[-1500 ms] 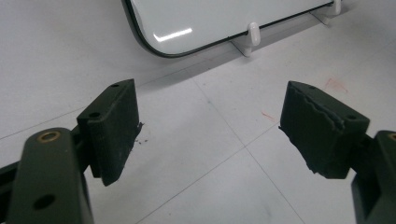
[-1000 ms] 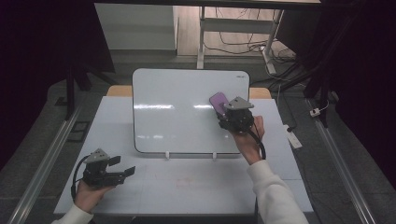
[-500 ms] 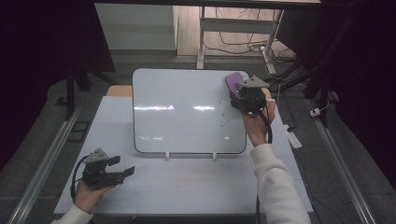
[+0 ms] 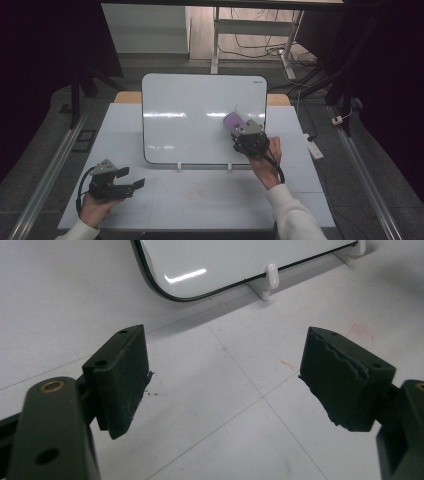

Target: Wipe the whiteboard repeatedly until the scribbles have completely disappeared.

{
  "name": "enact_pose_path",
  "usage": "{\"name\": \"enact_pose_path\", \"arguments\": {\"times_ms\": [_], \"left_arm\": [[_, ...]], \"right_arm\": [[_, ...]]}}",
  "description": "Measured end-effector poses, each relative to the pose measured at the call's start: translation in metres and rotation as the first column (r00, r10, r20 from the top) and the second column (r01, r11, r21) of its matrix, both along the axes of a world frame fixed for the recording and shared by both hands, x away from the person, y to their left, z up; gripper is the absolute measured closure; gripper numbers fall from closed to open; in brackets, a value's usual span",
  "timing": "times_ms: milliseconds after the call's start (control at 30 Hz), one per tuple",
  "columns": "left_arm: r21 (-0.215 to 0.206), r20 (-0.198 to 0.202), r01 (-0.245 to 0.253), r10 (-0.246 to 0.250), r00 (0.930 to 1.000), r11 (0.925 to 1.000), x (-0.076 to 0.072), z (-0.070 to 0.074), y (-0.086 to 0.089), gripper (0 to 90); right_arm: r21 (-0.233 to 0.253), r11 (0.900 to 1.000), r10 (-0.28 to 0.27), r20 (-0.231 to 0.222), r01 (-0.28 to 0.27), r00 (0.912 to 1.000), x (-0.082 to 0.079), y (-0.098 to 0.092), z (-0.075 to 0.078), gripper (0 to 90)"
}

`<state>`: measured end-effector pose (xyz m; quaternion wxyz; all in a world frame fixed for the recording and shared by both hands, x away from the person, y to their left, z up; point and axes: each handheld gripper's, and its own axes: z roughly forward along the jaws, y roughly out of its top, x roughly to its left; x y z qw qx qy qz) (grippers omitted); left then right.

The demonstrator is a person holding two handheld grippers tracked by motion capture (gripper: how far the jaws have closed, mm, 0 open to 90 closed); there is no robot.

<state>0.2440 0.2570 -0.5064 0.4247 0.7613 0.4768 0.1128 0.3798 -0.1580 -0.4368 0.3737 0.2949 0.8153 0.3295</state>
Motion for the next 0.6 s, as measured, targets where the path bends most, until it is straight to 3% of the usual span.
{"name": "enact_pose_path", "arguments": {"times_ms": [233, 600], "left_arm": [[0.0, 0.0, -0.001, 0.001, 1.0, 1.0, 0.0, 0.0, 0.0, 20.3], [-0.003, -0.001, -0.002, 0.002, 1.0, 1.0, 0.0, 0.0, 0.001, 20.3]], "right_arm": [[-0.001, 1.0, 0.002, -0.008, -0.002, 1.0, -0.002, -0.003, -0.003, 41.5], [0.08, 0.993, -0.091, 0.015, 0.089, 0.9958, 0.037, -0.014, 0.044, 41.5]]}}
